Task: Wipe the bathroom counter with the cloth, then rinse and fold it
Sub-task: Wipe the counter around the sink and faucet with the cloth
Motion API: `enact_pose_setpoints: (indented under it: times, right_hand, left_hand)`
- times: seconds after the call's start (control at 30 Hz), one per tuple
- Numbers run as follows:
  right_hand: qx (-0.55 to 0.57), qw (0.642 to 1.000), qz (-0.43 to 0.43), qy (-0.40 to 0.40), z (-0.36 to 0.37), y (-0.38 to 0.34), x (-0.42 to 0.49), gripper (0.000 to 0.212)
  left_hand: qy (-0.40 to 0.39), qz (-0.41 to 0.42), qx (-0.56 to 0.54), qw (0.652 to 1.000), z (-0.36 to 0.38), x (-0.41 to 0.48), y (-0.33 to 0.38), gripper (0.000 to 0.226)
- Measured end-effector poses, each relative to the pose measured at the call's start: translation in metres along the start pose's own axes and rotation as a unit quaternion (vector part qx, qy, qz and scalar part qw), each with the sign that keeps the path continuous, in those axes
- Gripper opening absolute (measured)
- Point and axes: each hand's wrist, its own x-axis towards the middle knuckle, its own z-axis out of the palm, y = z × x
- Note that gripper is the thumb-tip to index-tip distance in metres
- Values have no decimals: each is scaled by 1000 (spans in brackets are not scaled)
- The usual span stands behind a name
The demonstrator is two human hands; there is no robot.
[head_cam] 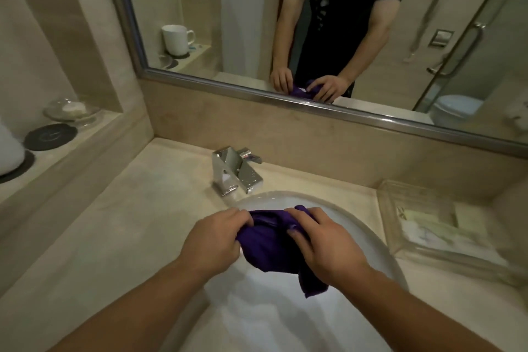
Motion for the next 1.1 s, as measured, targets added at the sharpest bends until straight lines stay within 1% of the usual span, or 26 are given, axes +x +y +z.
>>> enact_pose_setpoints:
  times: [0.1,0.17,0.23,0.33,0.43,0.5,0.53,0.57,0.6,0.63,0.67,0.7,0.73,0.77,0.8,0.83,0.87,0.9,0.93,0.97,1.03,1.1]
  right_hand:
    - [-1,999,31,27,-18,48,14,40]
    - [44,991,99,83,-37,83,25,33]
    - [81,973,160,142,-60,119,34,25]
    - [82,963,199,162,-88,163,54,23]
    - [51,967,209,140,-93,193,79,22]
    - [-26,975,200,92,-88,201,85,17]
    - [-76,976,192,64,-82,205,86,22]
    - [-124,974,186,37,-78,207,86,38]
    - [-148,974,174,3,-70,208,85,55]
    - [-148,976,159,-31,-63,204,83,66]
    - [-146,981,126,-36,-48,203,80,69]
    - [-138,985,99,-42,-35,198,78,64]
    - [-127,988,77,-43,-21,192,76,58]
    - [-107,989,81,-55,-8,185,74,58]
    - [-80,988,107,-74,2,182,73,64]
    - [-60,982,143,-104,8,179,74,70]
    - [-56,977,169,-118,19,183,75,76]
    - [-46,974,193,-111,25,186,76,82]
    - [-43,973,206,-96,30,188,77,86]
    - [-56,973,212,-66,34,187,76,85]
    - [-46,973,226,-15,44,190,76,73]
    - [-35,970,239,20,48,188,77,69]
  left_hand:
    - [27,1,1,1000,25,28,25,38]
    - [33,-4,1,999,36,42,34,34]
    - [28,-22,7,999,42,60,44,31]
    - [33,-42,22,998,47,91,62,36]
    - [75,-27,78,994,53,134,77,35]
    - [103,-29,136,985,58,157,81,37]
    - [102,-32,176,979,61,168,82,37]
    - [75,-46,211,974,65,176,82,40]
    - [28,-69,237,969,71,182,83,48]
    - [-39,-97,254,962,77,186,83,61]
    - [-104,-117,252,955,84,186,81,75]
    - [-161,-129,236,950,95,186,77,83]
    - [-193,-130,219,947,106,186,74,87]
    - [-194,-128,198,952,114,184,73,88]
    - [-163,-121,187,961,120,183,72,86]
    - [-108,-105,189,970,126,182,69,82]
    - [-69,-89,193,975,133,184,67,76]
    - [-45,-75,198,976,141,187,65,71]
    - [-51,-71,197,976,148,189,66,70]
    - [-62,-70,195,976,155,192,69,69]
    - [-66,-51,185,979,167,194,81,66]
    - [-78,17,170,982,177,195,93,62]
